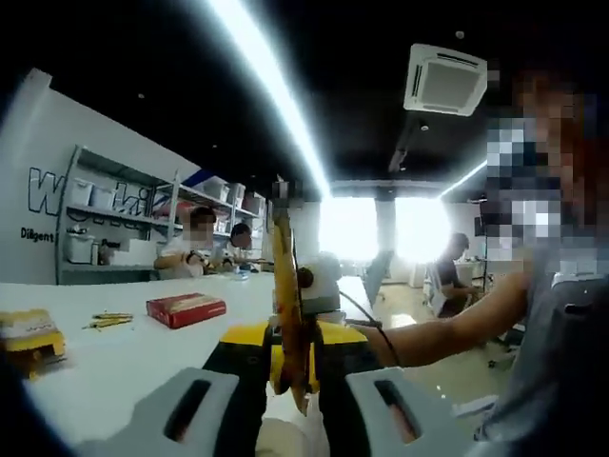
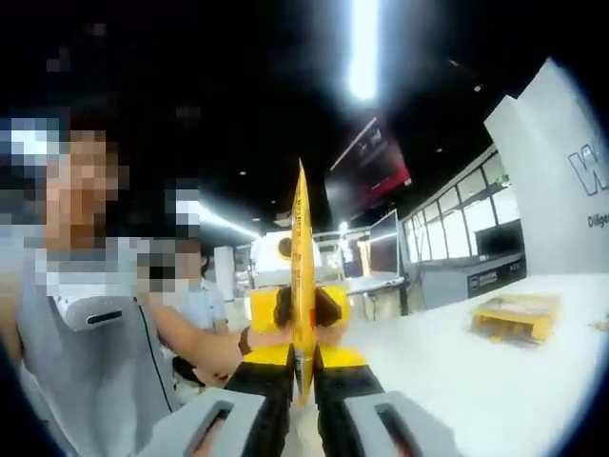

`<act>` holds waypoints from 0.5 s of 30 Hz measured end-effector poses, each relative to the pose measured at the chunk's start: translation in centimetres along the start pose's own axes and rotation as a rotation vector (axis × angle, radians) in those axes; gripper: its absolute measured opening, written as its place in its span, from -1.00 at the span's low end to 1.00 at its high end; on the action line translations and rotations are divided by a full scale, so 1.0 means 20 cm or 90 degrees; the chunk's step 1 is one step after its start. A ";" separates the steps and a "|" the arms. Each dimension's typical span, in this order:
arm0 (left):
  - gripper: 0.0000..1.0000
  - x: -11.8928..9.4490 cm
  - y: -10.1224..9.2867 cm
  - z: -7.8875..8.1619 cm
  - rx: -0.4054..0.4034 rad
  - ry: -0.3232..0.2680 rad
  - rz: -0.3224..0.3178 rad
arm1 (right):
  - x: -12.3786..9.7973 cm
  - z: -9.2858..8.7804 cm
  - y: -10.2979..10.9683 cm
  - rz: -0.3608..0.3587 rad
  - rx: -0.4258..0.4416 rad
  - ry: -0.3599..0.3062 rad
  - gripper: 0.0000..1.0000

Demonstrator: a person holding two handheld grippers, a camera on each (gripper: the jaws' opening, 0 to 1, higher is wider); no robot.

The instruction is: Tear open the coffee pouch, take out the coffee, and pour the coffee from the pouch into the cup

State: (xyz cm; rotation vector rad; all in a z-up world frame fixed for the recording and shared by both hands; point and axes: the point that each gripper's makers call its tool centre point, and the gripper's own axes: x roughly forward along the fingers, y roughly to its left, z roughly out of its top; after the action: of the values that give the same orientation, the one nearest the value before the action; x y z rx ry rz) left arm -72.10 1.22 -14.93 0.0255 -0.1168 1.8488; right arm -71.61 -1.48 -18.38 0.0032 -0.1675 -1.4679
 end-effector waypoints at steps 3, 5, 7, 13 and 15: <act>-0.48 -0.03 0.03 0.09 -0.007 0.009 0.000 | -0.01 0.00 -0.01 0.000 -0.002 -0.006 -0.81; -0.48 -0.06 0.06 0.17 0.005 0.029 -0.002 | -0.01 -0.01 -0.01 0.000 -0.001 -0.008 -0.81; -0.51 -0.09 0.05 0.22 0.014 0.075 -0.023 | -0.01 -0.02 -0.02 0.000 0.002 -0.009 -0.81; -0.44 -0.09 0.03 0.24 0.059 0.344 -0.064 | -0.01 -0.04 -0.05 0.001 0.007 -0.005 -0.81; -0.43 -0.09 0.02 0.21 0.084 0.421 -0.078 | 0.01 -0.05 -0.06 0.002 0.003 0.002 -0.81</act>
State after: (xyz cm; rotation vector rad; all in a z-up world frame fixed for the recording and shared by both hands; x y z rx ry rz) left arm -72.12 -1.05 -10.94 -0.4731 0.4572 1.6536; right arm -72.62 -1.87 -19.42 0.0085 -0.1685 -1.4651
